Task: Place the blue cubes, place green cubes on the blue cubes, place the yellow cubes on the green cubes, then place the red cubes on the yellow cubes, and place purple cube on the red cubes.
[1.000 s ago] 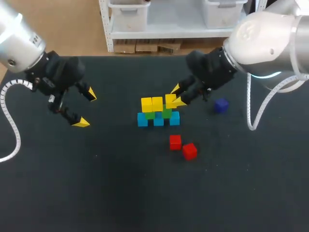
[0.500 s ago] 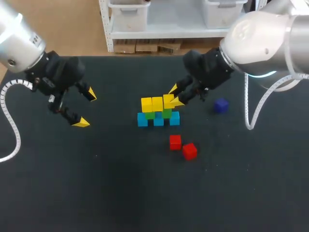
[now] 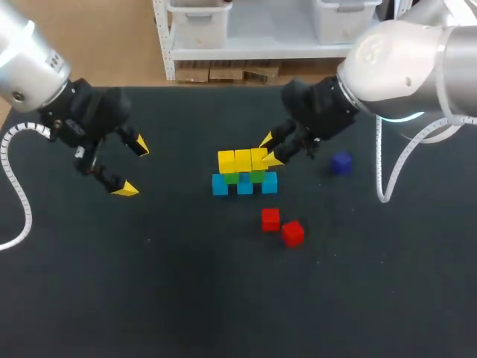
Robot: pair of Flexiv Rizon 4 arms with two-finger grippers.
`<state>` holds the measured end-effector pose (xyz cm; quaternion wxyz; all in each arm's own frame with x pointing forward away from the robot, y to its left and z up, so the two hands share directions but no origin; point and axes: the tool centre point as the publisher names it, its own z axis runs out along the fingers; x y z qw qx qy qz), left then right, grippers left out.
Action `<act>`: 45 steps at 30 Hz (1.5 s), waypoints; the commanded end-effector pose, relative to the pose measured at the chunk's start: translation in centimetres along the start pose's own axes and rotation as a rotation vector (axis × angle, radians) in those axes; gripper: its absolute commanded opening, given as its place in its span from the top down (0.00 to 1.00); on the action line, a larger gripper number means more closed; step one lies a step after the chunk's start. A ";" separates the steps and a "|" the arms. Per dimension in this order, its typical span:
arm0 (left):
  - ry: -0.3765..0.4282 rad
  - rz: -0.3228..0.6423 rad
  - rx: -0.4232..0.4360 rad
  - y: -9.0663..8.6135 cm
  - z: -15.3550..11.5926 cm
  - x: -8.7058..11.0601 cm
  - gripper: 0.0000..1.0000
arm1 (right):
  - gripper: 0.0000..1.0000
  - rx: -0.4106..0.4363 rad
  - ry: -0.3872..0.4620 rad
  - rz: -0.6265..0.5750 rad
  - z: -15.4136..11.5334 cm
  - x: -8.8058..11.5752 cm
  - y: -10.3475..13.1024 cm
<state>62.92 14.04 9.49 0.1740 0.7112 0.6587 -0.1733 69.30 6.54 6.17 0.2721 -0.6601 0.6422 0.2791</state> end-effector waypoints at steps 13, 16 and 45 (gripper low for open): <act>-0.005 0.004 -0.002 -0.1 0.0 0.2 0.00 | 1.00 -0.005 -0.004 0.005 0.2 0.1 0.0; -0.005 0.004 -0.002 -0.1 0.0 0.2 0.00 | 1.00 -0.005 -0.004 0.006 0.3 0.1 -0.1; -0.005 0.004 -0.002 -0.1 0.0 0.2 0.00 | 0.80 -0.009 -0.005 0.018 0.4 0.5 -0.5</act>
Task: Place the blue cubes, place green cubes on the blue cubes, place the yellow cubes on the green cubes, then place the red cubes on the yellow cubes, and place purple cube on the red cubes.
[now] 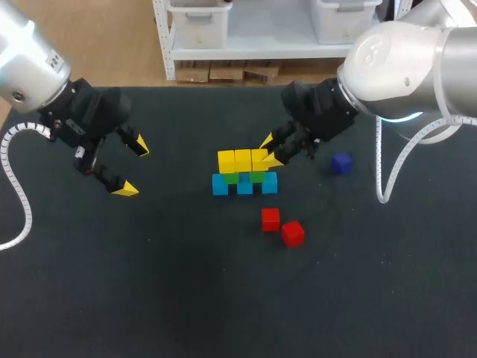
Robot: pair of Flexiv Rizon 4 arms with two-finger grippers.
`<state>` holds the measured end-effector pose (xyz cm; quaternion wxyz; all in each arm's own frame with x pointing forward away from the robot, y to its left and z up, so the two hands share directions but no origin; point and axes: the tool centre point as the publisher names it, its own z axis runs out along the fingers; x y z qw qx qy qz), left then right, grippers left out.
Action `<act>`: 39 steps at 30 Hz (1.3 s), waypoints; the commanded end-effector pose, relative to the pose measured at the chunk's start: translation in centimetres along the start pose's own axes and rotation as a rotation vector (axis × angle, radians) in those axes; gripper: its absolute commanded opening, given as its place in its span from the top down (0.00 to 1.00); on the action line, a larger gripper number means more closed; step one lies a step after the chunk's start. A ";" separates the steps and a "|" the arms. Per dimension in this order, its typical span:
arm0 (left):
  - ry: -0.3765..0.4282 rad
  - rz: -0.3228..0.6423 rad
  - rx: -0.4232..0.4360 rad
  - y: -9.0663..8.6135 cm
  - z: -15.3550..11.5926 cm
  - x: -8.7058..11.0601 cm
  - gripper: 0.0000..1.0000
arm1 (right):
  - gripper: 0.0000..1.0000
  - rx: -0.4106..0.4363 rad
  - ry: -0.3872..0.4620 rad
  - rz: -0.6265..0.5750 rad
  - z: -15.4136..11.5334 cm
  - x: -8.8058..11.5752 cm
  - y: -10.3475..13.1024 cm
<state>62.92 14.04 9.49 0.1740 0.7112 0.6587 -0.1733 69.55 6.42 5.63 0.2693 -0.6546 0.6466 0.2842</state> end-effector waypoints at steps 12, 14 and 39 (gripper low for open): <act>-0.005 0.004 -0.002 -0.1 0.0 0.2 0.00 | 0.66 -0.006 -0.002 0.003 0.2 0.1 -0.4; -0.005 0.004 -0.002 -0.1 0.0 0.2 0.00 | 0.65 -0.006 -0.002 0.003 0.2 0.1 -0.4; -0.005 0.004 -0.002 -0.1 0.0 0.2 0.00 | 0.00 0.012 -0.010 0.008 -2.4 0.1 0.6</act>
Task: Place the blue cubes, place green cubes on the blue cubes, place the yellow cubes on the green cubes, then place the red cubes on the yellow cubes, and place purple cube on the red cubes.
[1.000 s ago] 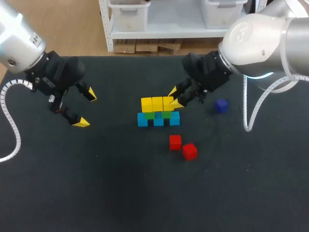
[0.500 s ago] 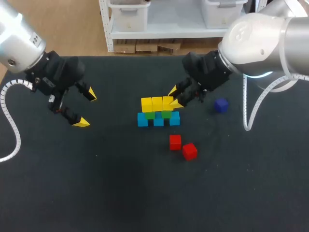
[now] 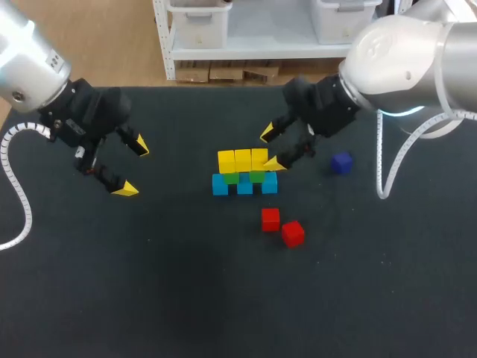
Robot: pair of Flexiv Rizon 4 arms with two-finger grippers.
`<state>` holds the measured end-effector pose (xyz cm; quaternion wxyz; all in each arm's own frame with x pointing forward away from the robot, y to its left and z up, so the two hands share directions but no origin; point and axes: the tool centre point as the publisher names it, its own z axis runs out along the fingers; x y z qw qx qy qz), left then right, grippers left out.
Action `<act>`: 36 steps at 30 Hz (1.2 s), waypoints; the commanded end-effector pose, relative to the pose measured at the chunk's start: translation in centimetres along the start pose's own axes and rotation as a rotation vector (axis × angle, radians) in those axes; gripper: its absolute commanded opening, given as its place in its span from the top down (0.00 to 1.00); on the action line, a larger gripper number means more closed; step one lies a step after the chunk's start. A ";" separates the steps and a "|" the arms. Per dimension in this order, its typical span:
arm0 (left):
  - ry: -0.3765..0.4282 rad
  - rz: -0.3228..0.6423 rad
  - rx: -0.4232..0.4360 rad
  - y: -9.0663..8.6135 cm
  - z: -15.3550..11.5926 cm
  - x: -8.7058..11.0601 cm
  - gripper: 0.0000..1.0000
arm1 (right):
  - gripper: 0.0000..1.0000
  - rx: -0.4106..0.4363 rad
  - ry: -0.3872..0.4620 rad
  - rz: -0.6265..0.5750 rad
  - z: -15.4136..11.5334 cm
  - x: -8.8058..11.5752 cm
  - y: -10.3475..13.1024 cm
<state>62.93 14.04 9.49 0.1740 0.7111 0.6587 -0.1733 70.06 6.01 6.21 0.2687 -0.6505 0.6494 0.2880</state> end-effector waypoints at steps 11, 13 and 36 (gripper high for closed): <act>-0.005 0.004 -0.002 -0.1 0.0 0.2 0.00 | 0.00 -0.048 0.001 -0.060 -6.1 2.1 5.3; -0.005 0.004 -0.002 -0.1 0.0 0.2 0.00 | 0.00 -0.080 0.007 -0.085 -6.4 2.5 6.2; -0.005 0.004 -0.002 -0.1 0.0 0.2 0.00 | 0.00 -0.297 -0.043 -0.223 -0.1 7.2 12.8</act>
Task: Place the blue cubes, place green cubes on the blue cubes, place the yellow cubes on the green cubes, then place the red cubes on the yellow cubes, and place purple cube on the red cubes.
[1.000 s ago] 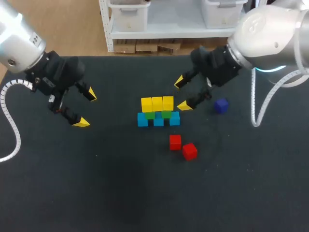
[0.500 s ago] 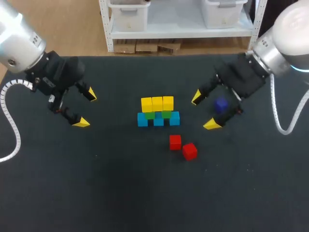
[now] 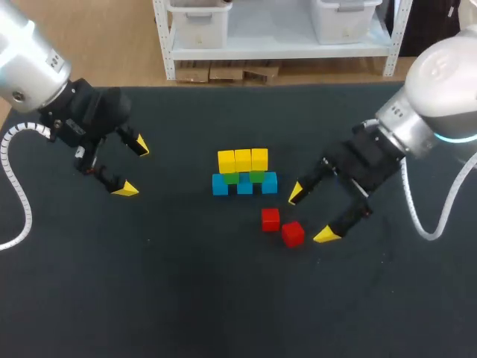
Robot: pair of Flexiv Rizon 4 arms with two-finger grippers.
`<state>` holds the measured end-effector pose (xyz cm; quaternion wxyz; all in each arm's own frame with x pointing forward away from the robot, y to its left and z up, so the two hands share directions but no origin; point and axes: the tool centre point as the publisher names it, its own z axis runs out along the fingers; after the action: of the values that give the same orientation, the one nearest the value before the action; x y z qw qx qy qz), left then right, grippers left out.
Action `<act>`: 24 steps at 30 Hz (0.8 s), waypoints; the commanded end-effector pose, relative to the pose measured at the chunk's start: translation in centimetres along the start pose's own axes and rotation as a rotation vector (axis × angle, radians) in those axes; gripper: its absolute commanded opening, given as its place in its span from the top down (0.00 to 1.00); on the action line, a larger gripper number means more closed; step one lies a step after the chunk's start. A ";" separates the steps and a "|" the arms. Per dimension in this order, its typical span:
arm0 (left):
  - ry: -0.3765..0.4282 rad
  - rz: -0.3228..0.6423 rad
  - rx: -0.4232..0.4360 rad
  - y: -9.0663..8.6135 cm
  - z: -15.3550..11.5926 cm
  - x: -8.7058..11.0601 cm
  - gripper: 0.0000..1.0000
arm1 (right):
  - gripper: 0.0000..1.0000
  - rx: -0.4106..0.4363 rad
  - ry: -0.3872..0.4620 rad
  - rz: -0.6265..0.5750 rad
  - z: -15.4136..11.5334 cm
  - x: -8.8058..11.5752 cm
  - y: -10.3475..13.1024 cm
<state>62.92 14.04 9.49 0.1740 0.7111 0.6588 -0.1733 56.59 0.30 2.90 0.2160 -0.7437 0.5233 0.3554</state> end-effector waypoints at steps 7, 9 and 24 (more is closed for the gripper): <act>-0.005 0.004 -0.002 -0.1 0.0 0.2 0.00 | 0.00 -0.020 -0.004 -0.012 2.0 1.6 -1.0; -0.005 0.004 -0.002 -0.1 0.0 0.2 0.00 | 0.00 -0.016 -0.003 -0.010 2.1 1.7 -1.0; -0.005 0.004 -0.002 -0.1 0.0 0.2 0.00 | 1.00 0.000 -0.008 0.006 3.2 1.6 -0.4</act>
<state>62.93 14.04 9.49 0.1740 0.7111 0.6588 -0.1733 56.64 1.79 -0.43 0.2150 -0.7412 0.5235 0.3611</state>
